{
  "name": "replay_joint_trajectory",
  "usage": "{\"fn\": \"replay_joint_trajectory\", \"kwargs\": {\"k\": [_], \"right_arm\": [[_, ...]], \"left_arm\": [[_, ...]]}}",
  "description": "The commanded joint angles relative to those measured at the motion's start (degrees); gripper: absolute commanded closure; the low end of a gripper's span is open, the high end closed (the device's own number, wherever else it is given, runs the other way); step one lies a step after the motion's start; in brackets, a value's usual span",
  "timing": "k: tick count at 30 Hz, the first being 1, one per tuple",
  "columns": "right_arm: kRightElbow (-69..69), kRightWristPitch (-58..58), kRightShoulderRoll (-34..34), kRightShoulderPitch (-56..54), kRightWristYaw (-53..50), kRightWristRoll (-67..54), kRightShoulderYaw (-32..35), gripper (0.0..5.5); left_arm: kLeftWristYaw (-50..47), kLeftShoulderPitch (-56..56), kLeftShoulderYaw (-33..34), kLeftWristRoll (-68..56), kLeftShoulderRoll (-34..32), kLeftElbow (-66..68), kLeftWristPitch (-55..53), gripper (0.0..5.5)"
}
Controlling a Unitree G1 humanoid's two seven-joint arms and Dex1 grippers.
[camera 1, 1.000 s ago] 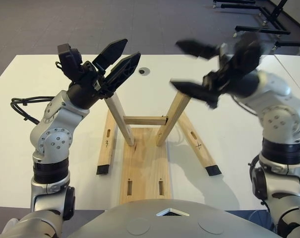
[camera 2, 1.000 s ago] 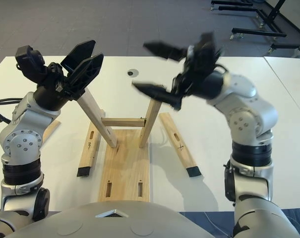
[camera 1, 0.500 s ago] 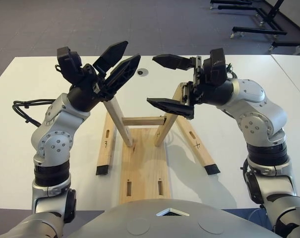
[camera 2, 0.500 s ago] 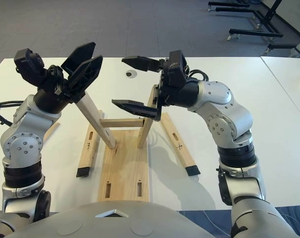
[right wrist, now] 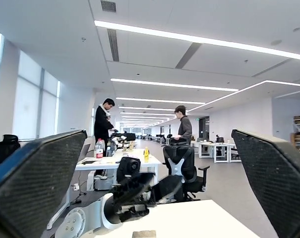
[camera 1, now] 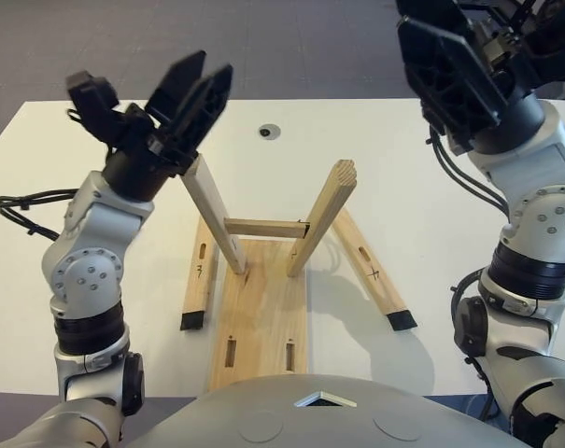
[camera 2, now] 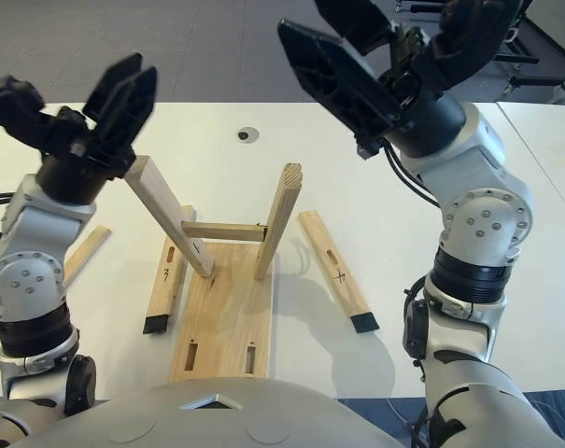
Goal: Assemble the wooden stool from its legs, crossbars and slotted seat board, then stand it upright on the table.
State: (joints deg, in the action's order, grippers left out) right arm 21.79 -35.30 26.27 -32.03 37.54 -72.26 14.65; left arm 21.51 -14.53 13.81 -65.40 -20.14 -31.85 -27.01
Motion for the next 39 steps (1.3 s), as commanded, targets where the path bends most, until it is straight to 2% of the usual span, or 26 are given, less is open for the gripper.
{"fn": "replay_joint_trajectory", "kwargs": {"k": [1, 6, 11, 15, 26, 39], "right_arm": [[1.7, -0.6, 1.0, 2.4, -4.1, -2.6, 3.5, 0.10], [1.1, 0.2, 1.3, 5.2, -8.7, -2.1, 6.0, 0.10], [3.0, -0.4, 1.6, 6.8, -10.4, -1.2, 4.8, 0.10], [2.0, -1.7, 3.2, 7.2, -10.2, -1.7, 5.3, 0.10], [2.4, 0.8, 2.6, 8.3, -12.2, -0.1, 6.8, 0.10], [2.2, 1.6, 2.7, 7.9, -12.8, -0.5, 6.9, 0.10]], "left_arm": [[-4.0, -0.7, 5.2, -1.1, -4.1, -2.9, -0.1, 2.05], [-4.7, 6.5, 8.8, 7.3, -6.7, -3.4, 2.5, 2.05], [-15.6, 10.4, 12.2, 21.2, -4.5, 1.0, 5.2, 2.05], [-17.5, 12.9, 13.1, 21.9, -4.8, 1.4, 2.1, 2.05], [-13.2, 14.9, 7.2, 31.5, -8.6, 0.2, 0.4, 2.05], [-8.2, 17.8, 4.2, 36.7, -6.6, -1.7, 3.9, 2.05]]}}
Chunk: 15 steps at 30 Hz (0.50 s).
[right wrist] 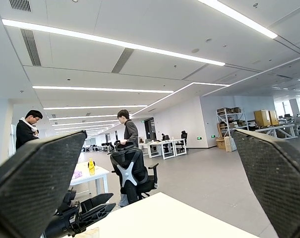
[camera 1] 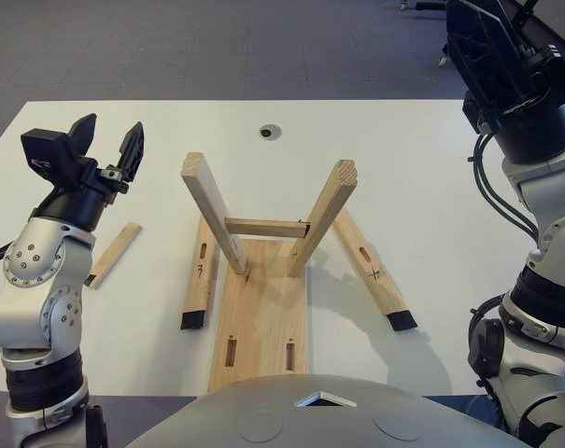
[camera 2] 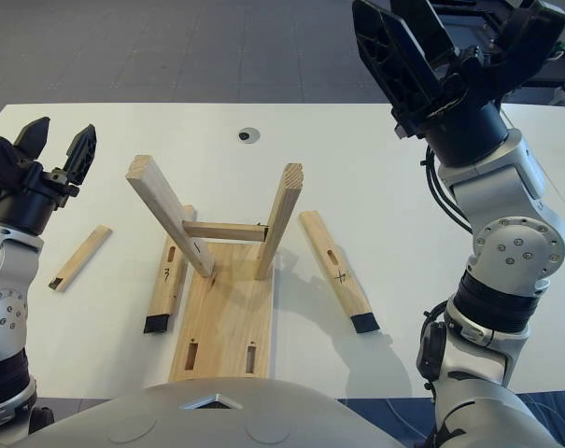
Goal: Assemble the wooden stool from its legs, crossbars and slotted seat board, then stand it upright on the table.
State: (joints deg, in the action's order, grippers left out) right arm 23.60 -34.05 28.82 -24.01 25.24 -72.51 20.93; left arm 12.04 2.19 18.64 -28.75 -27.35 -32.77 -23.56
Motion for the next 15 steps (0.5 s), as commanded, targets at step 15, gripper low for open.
{"fn": "replay_joint_trajectory", "kwargs": {"k": [15], "right_arm": [[0.3, 1.0, -0.3, -0.6, -2.5, 0.2, 0.1, 0.10]], "left_arm": [[1.6, 4.0, -0.6, 1.7, 1.1, -1.8, -1.6, 2.05]]}}
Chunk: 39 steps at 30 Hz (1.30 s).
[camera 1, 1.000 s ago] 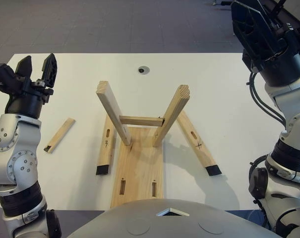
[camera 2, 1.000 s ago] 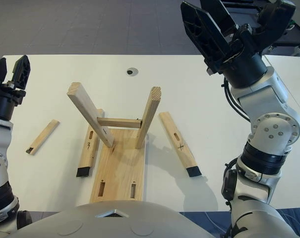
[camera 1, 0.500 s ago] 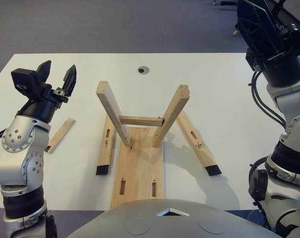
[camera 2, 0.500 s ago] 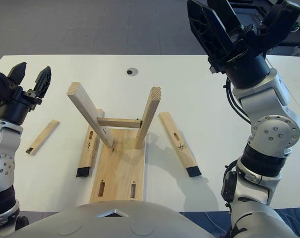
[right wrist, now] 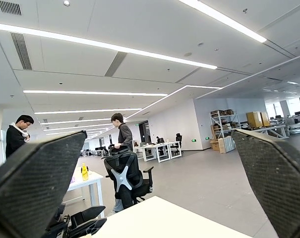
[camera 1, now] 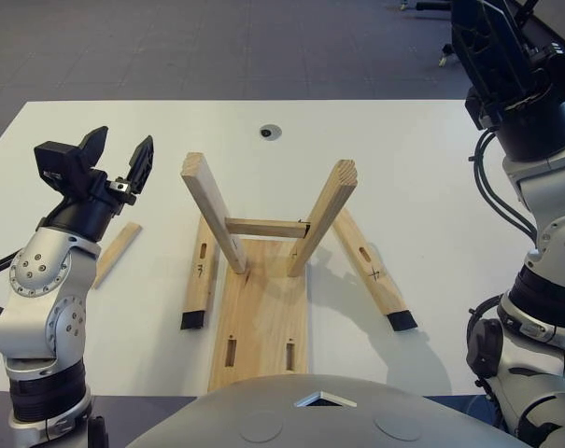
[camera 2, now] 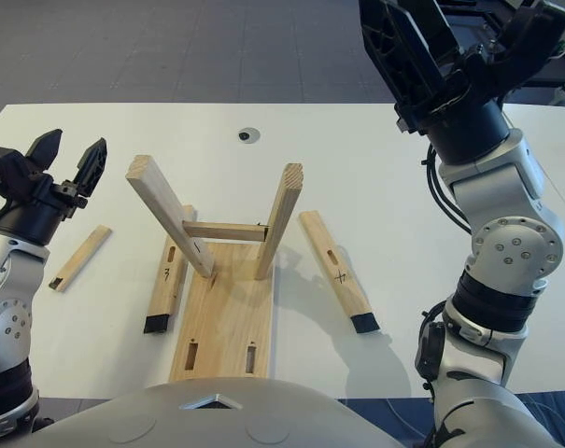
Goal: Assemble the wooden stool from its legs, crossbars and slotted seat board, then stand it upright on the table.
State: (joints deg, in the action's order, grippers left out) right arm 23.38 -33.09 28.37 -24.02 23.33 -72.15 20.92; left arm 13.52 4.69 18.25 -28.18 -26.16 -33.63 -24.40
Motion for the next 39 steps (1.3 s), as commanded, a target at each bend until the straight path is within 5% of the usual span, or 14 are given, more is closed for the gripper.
{"fn": "replay_joint_trajectory", "kwargs": {"k": [1, 13, 30, 39], "right_arm": [[0.8, 0.1, 0.1, -0.4, -0.8, -0.2, 0.2, 0.10], [3.0, 0.7, -0.7, 1.4, -2.7, -0.3, 0.2, 0.10], [7.9, 3.2, -8.5, 15.9, -16.4, 8.5, -3.1, 0.10], [7.9, 3.1, -9.8, 15.2, -16.7, 9.6, -5.3, 0.10]], "left_arm": [[0.3, 2.0, -0.3, 1.3, -0.1, -1.1, -0.6, 2.05], [3.7, 4.1, -0.2, -0.6, 0.9, -1.6, 0.2, 2.05], [4.1, 26.1, 8.6, 8.1, 6.9, 4.9, 12.7, 2.05], [16.0, 24.7, 8.5, 8.5, -2.3, 20.4, 13.1, 2.05]]}}
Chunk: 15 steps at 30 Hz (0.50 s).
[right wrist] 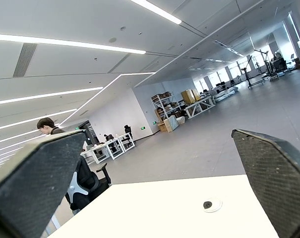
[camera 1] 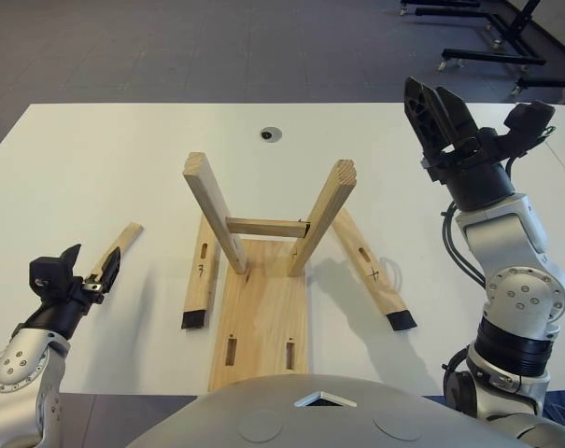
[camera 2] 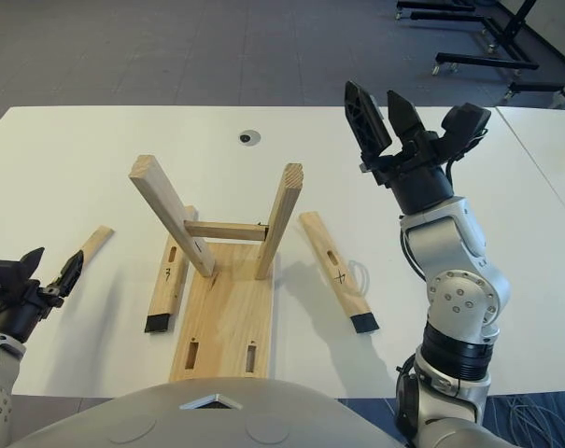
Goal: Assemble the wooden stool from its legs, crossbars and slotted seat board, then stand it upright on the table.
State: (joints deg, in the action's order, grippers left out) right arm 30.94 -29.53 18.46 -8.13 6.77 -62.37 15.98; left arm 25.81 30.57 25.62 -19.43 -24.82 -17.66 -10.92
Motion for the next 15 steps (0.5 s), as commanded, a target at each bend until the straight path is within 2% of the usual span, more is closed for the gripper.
{"fn": "replay_joint_trajectory", "kwargs": {"k": [1, 5, 11, 15], "right_arm": [[0.0, -0.7, 0.3, -1.1, 0.0, -0.5, -0.4, 0.10], [-1.0, -1.7, 0.9, -2.2, 0.9, -1.4, -0.8, 0.10], [-2.2, -4.7, 3.2, -4.8, 2.6, -5.1, -0.9, 0.10], [-3.1, -5.1, 3.7, -6.0, 3.0, -5.3, -0.8, 0.10]], "left_arm": [[4.9, -1.4, 0.8, -0.1, -4.4, 6.0, -0.1, 2.05], [6.6, -1.9, -0.5, 0.8, -4.6, 9.6, 1.0, 2.05], [7.8, -3.3, -2.3, 2.7, -7.2, 15.6, -2.9, 2.05], [8.9, -2.8, -4.0, 2.6, -7.9, 14.6, -6.5, 2.05]]}}
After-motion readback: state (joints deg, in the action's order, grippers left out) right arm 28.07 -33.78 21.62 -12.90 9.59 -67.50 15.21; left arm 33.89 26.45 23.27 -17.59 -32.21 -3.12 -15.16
